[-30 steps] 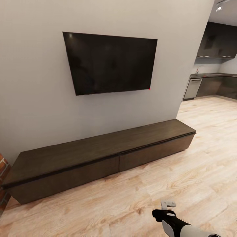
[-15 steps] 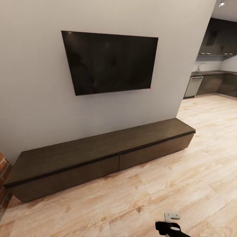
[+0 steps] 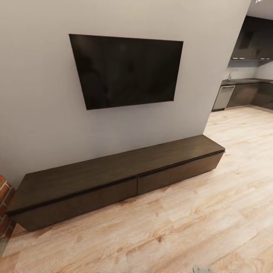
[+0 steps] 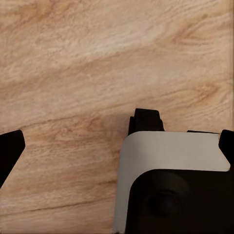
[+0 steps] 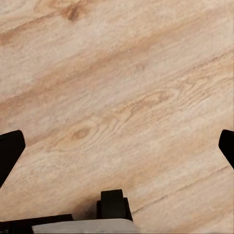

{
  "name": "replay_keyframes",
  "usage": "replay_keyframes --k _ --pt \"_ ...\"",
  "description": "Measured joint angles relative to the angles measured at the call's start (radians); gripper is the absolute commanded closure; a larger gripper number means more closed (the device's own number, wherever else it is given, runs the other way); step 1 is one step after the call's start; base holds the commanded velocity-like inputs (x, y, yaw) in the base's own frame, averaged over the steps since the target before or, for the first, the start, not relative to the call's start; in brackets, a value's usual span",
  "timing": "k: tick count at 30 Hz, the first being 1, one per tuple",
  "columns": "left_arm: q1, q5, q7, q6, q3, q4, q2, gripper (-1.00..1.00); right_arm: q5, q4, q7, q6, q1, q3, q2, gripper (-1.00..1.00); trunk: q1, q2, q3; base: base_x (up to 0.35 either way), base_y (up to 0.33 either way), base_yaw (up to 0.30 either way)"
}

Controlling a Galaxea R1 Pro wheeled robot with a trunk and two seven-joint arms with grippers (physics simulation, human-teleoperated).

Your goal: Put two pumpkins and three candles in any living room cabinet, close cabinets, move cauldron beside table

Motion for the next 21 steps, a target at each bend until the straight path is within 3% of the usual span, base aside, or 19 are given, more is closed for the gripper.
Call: replay_keyframes --k 6,11,14,18,21 --pt "0.001 -0.001 -0.002 -0.005 0.0 0.019 0.0 -1.0 0.0 0.016 0.042 -0.023 0.016 0.0 -0.001 -1.0 -0.023 0.042 0.009 0.0 0.0 0.0" --pt "0.001 0.0 -0.004 -0.01 0.0 0.022 0.0 -1.0 0.003 0.019 0.159 -0.041 0.017 0.003 -0.001 -1.0 -0.023 0.042 0.001 0.0 0.0 0.0" --pt "0.001 0.0 -0.004 -0.011 0.0 0.022 0.0 -1.0 0.002 0.02 0.192 -0.038 0.017 0.001 0.0 -1.0 -0.023 0.042 -0.004 0.0 0.0 0.0" --pt "0.001 -0.001 -0.004 -0.01 -0.001 0.029 -0.004 -1.0 0.004 0.02 0.184 -0.032 0.017 0.002 0.001 -1.0 -0.035 0.063 0.003 0.0 0.0 0.0" --pt "0.001 -0.001 -0.004 -0.009 -0.001 0.033 -0.008 -1.0 0.009 0.02 0.125 -0.026 0.017 0.002 0.005 -1.0 -0.046 0.084 0.012 0.0 0.0 0.0"
